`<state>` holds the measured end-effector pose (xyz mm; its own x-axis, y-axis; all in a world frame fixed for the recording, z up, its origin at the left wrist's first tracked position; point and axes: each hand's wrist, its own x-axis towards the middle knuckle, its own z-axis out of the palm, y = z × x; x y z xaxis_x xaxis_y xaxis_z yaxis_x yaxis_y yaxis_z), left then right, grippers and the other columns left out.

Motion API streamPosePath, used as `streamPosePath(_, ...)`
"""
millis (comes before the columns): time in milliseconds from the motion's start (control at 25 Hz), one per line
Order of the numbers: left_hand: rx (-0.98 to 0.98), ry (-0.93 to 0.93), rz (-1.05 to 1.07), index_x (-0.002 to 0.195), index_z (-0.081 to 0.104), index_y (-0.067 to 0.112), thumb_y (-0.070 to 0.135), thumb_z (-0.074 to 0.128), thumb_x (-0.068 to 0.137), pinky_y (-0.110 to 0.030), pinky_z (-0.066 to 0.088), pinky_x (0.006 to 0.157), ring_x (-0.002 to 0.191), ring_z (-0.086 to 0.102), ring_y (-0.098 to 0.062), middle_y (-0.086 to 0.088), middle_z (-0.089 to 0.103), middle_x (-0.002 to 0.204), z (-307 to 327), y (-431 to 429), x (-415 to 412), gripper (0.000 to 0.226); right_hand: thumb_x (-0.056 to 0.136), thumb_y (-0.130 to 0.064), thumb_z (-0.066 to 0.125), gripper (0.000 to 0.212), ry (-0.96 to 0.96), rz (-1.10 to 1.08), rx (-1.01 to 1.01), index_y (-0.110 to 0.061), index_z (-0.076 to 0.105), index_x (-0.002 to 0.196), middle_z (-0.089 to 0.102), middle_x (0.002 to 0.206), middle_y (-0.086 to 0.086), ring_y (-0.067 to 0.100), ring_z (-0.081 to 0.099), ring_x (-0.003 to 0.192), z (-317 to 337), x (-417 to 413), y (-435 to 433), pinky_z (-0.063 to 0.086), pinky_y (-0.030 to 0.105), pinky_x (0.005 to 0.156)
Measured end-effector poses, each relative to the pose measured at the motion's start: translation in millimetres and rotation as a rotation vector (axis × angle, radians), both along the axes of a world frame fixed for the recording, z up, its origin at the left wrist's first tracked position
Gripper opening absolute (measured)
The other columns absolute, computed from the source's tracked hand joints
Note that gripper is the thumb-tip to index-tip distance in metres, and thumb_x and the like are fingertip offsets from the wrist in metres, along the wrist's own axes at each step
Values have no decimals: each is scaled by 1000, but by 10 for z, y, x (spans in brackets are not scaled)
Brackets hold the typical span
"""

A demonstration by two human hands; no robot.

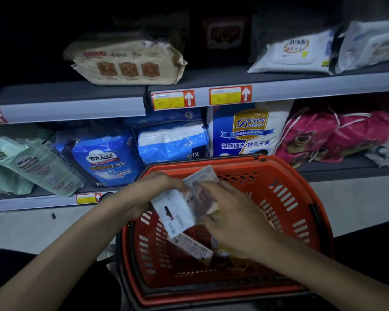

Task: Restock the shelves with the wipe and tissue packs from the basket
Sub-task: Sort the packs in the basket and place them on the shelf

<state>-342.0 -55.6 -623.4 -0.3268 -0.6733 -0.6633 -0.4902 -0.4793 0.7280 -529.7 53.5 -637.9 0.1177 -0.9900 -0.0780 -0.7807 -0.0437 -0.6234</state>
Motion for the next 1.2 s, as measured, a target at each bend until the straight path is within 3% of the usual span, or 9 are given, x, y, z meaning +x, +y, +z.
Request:
streamPosePath(160, -138, 65, 97, 98, 70, -5, 28, 74, 87, -30, 52, 62, 72, 72, -24, -19, 76, 89, -2, 213, -244, 35, 77, -65, 62, 90, -64, -20, 57, -33, 26, 153, 38, 144, -15, 8, 49, 128, -45, 124, 53, 52, 34, 93)
streamPosePath(360, -269, 49, 108, 91, 62, 18, 43, 66, 96, -18, 51, 64, 74, 69, -2, -7, 75, 100, -127, 307, -516, 26, 75, -37, 80, 68, 82, -276, -56, -21, 45, 131, 56, 121, -2, 26, 64, 101, -161, 82, -140, 42, 32, 69)
streamPosePath(520, -309, 107, -4, 97, 75, 15, 32, 57, 105, -25, 56, 81, 91, 75, -9, -1, 80, 107, -151, 277, -473, 26, 82, -34, 69, 24, -396, -510, 90, -18, 61, 99, 69, 87, -9, 12, 66, 76, -75, -248, -319, 56, 35, 68)
streamPosePath(640, -445, 113, -32, 105, 73, 12, 18, 66, 99, -14, 52, 86, 103, 70, -7, 0, 78, 110, -131, 298, -375, 11, 79, -32, 67, 24, -644, -625, 41, -9, 61, 81, 60, 74, -5, 14, 59, 71, 113, -458, -260, 47, 36, 68)
streamPosePath(800, -617, 108, -22, 112, 68, 23, 25, 70, 98, -21, 54, 88, 97, 69, -7, 3, 73, 104, -5, 240, -404, 14, 78, -32, 61, 37, -724, -616, -183, 2, 60, 91, 56, 83, 23, 25, 58, 75, 494, -689, -107, 48, 41, 69)
streamPosePath(880, -688, 148, 5, 119, 63, 31, 32, 69, 98, -26, 55, 84, 94, 70, -9, 9, 70, 100, 196, 267, -445, 22, 78, -27, 61, 25, -835, -640, -274, -3, 61, 85, 58, 78, 17, 32, 61, 77, 695, -765, -65, 49, 43, 71)
streamPosePath(1000, -832, 189, 35, 125, 57, 37, 33, 70, 97, -33, 54, 73, 80, 70, -17, 7, 67, 96, 578, 341, -598, 30, 82, -16, 60, 18, -992, -719, -444, -4, 56, 70, 52, 79, 2, 13, 60, 74, 914, -876, -8, 44, 37, 72)
streamPosePath(1120, -991, 266, 37, 123, 58, 40, 28, 71, 97, -35, 55, 73, 75, 70, -17, 4, 67, 89, 1076, 381, -792, 31, 90, 3, 51, 52, -1121, -780, -599, -28, 65, 51, 57, 72, -16, -6, 61, 65, 1167, -1027, 59, 46, 25, 67)
streamPosePath(1200, -1056, 295, 1, 127, 58, 43, 27, 70, 98, -32, 55, 75, 82, 71, -15, 7, 67, 91, 1416, 364, -921, 34, 91, 0, 51, 45, -1179, -790, -717, -30, 64, 60, 63, 67, -21, -7, 64, 69, 1440, -1057, 78, 50, 21, 66)
